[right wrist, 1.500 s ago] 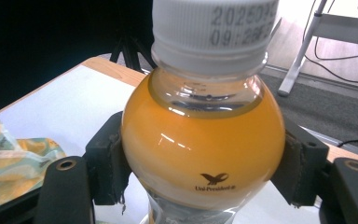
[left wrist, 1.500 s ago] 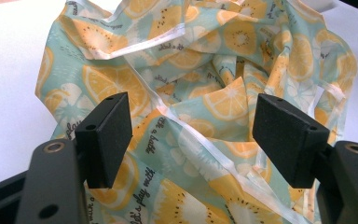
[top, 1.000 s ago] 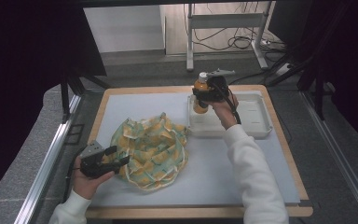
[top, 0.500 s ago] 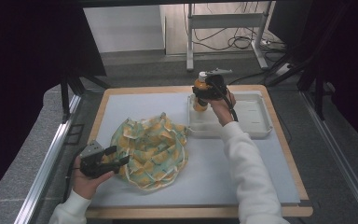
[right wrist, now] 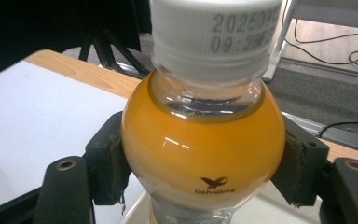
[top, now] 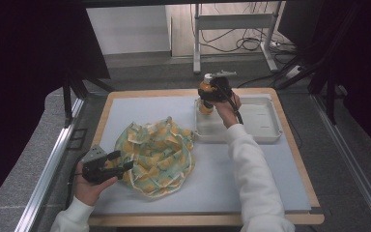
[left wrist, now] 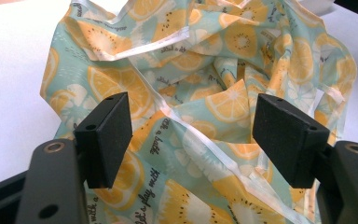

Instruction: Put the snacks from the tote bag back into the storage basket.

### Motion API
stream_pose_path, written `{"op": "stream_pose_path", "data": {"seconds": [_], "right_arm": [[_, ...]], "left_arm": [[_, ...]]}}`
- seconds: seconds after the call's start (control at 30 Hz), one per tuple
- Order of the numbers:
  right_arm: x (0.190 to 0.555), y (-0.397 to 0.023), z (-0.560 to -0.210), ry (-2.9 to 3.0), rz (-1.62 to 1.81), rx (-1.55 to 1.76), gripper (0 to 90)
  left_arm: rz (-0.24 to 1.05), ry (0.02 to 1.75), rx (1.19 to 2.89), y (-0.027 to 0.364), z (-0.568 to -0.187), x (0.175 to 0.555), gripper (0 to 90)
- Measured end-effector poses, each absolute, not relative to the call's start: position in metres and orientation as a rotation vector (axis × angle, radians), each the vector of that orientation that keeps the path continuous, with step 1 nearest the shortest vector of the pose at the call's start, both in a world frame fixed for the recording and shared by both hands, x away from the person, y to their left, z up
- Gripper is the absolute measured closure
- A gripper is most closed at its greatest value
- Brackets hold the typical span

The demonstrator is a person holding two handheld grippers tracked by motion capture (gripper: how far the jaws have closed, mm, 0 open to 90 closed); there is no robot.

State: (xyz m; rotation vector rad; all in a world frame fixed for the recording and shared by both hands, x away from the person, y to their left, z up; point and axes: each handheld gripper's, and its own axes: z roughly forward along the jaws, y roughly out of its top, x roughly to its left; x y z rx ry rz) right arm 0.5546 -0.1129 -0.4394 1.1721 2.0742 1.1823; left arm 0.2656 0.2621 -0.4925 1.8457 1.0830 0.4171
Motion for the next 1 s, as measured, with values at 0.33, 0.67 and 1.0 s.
{"op": "stream_pose_path", "data": {"seconds": [0.33,0.67,1.0], "right_arm": [[0.566,-0.109,-0.452,2.051,1.157,1.184,30.2],[0.568,-0.108,-0.463,2.056,1.147,1.18,27.0],[0.557,-0.118,-0.456,2.083,1.216,1.204,12.0]], "left_arm": [[0.42,1.083,1.841,0.264,-0.492,0.266,29.0],[0.431,1.085,1.832,0.267,-0.49,0.265,28.9],[0.436,1.08,1.834,0.266,-0.489,0.264,28.9]]}}
